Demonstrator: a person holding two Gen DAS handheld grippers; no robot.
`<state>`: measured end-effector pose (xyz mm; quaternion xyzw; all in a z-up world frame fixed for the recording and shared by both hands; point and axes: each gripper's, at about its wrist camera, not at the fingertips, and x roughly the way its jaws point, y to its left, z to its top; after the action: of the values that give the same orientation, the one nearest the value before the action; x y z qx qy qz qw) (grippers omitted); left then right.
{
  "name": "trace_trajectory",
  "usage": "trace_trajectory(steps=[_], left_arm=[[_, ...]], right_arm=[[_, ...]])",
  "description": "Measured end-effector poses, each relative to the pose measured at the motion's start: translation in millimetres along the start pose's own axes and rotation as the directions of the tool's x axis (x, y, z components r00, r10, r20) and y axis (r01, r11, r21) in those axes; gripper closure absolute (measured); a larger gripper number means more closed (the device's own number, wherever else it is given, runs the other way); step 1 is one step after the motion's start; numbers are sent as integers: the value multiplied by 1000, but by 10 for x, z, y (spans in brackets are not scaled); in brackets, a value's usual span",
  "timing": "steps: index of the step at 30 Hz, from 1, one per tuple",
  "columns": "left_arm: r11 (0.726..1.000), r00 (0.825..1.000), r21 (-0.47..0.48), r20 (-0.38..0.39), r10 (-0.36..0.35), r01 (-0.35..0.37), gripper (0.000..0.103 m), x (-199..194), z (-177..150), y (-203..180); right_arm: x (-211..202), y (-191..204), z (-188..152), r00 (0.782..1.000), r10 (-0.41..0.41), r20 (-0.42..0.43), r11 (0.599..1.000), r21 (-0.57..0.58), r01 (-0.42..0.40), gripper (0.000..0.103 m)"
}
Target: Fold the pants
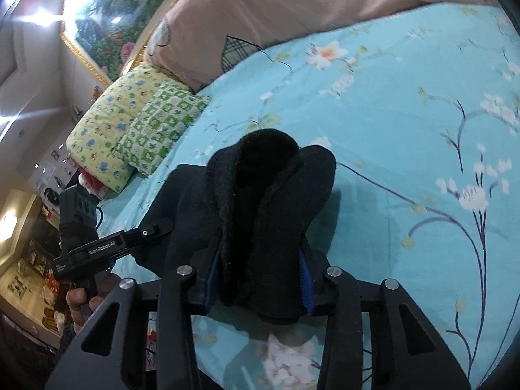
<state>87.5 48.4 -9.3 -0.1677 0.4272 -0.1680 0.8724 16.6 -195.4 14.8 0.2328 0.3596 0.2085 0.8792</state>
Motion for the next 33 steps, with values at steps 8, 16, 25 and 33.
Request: trace_trajectory(steps=[8, 16, 25, 33], left_arm=[[999, 998, 42, 61, 4, -6, 74, -247, 188, -107], [996, 991, 65, 124, 46, -55, 74, -280, 595, -91], [995, 984, 22, 150, 96, -101, 74, -194, 934, 93], [991, 977, -25, 162, 137, -135, 74, -169, 1046, 334]], right_arm=[[-17, 217, 230, 1000, 27, 12, 997, -67, -26, 63], [198, 285, 636, 999, 46, 29, 993, -114, -43, 63], [640, 331, 1082, 999, 45, -10, 983, -176, -46, 63], [987, 392, 1226, 996, 77, -41, 975, -206, -84, 63]])
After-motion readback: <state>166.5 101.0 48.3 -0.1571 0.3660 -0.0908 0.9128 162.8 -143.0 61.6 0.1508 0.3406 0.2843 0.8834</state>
